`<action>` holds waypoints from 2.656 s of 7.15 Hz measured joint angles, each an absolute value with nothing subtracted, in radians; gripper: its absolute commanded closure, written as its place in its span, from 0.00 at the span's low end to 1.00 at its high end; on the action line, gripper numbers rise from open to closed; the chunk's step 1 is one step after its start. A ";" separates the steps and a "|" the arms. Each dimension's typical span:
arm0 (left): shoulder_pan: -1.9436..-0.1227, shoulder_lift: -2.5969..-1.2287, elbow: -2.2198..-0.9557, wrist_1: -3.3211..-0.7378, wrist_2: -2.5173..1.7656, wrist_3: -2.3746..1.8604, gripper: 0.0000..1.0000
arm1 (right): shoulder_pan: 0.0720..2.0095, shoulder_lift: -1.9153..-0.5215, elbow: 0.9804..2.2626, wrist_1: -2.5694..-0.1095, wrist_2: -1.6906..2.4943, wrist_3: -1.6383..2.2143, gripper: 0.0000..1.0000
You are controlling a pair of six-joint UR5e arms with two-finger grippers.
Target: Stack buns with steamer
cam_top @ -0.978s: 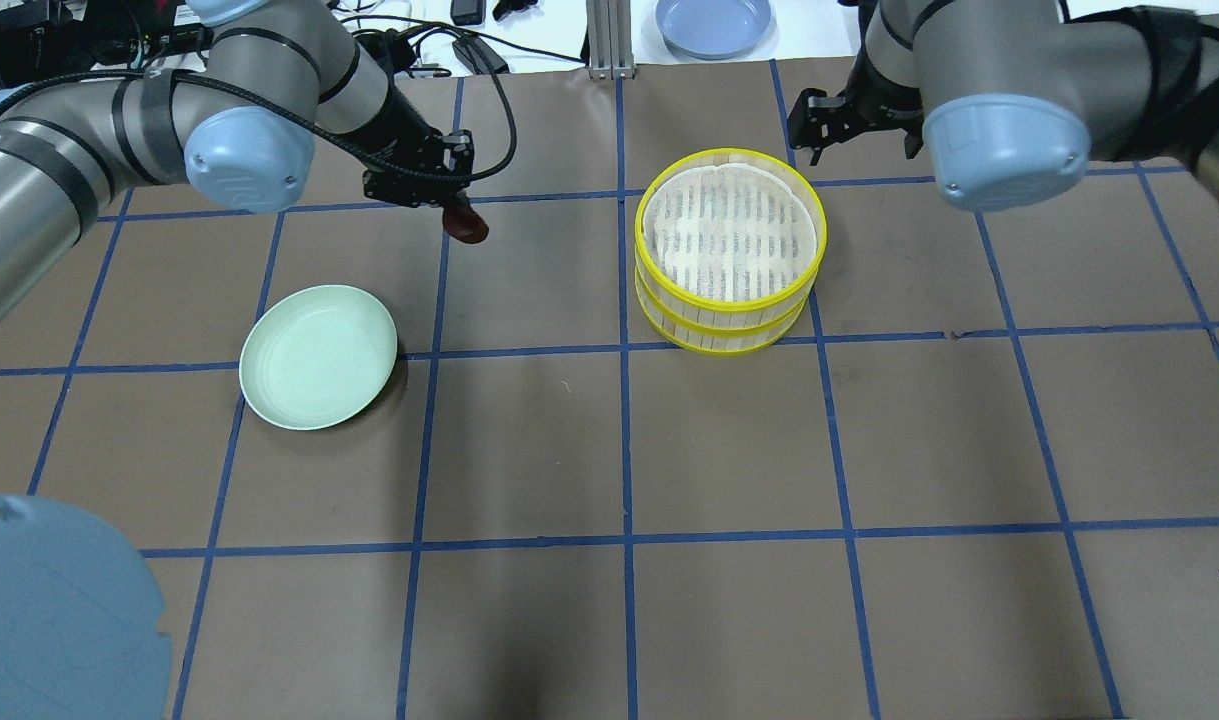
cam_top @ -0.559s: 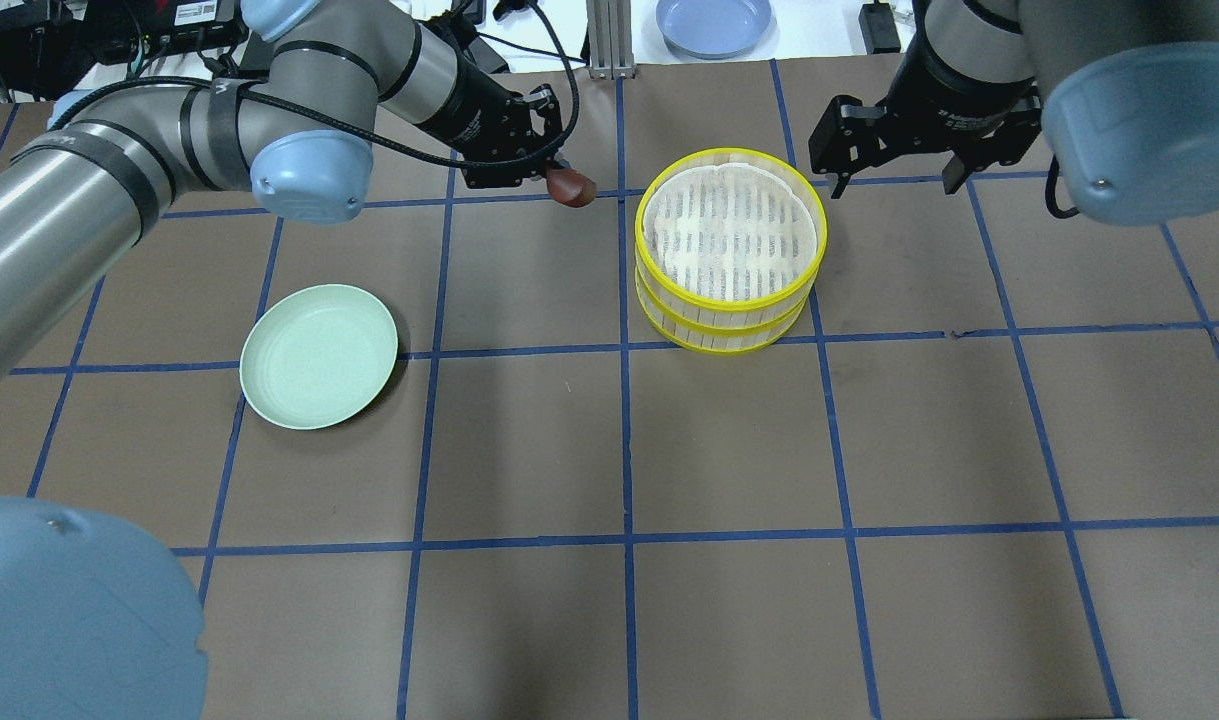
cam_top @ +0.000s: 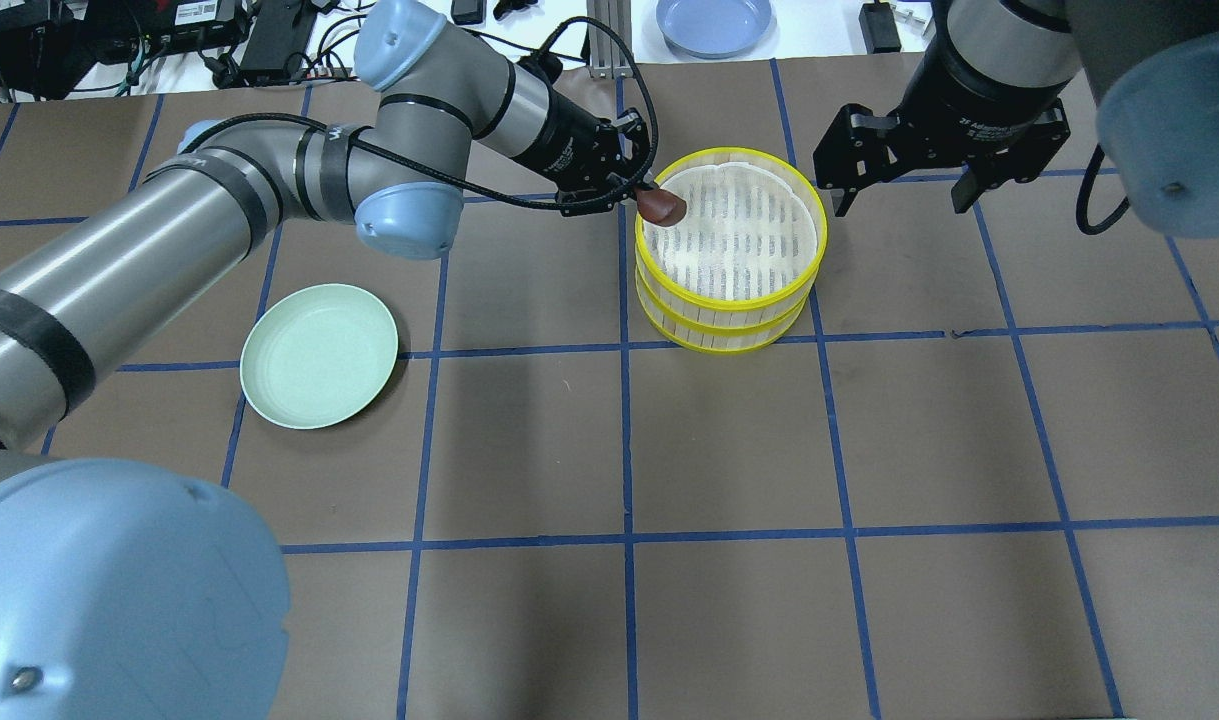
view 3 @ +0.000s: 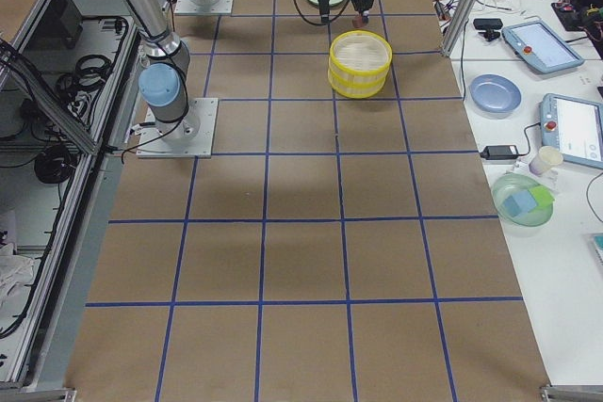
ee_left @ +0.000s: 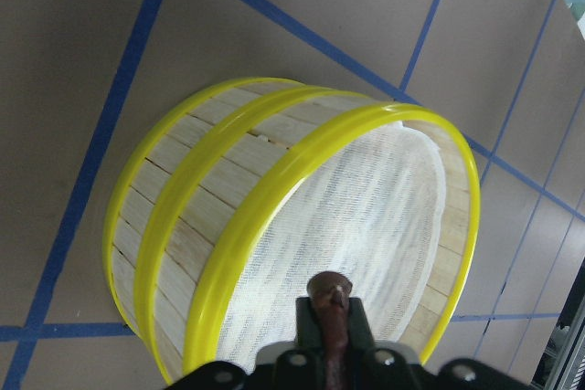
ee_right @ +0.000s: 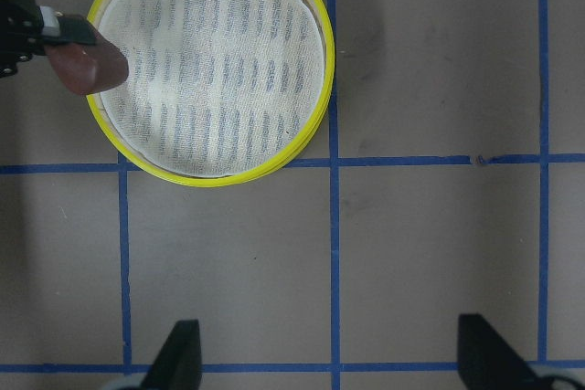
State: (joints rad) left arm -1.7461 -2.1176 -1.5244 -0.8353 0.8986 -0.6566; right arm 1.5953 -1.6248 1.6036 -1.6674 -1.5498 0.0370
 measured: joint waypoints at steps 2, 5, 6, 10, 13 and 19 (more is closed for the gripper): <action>-1.767 -2.138 -1.523 -0.832 0.904 -0.699 0.00 | 1.595 -1.623 1.606 -1.667 -1.551 0.036 0.00; -1.770 -2.111 -1.508 -0.836 0.917 -0.792 0.01 | 1.595 -1.621 1.606 -1.671 -1.551 0.035 0.00; -1.765 -2.083 -1.503 -0.849 0.948 -0.751 0.00 | 1.595 -1.621 1.606 -1.673 -1.551 0.035 0.00; -1.617 -1.920 -1.481 -1.163 1.234 -0.197 0.00 | 1.595 -1.622 1.606 -1.678 -1.550 0.038 0.00; -1.510 -1.781 -1.474 -1.395 1.519 0.068 0.00 | 1.593 -1.622 1.605 -1.679 -1.550 0.035 0.00; -1.499 -1.611 -1.507 -1.569 1.603 0.096 0.00 | 1.592 -1.622 1.605 -1.680 -1.549 0.036 0.00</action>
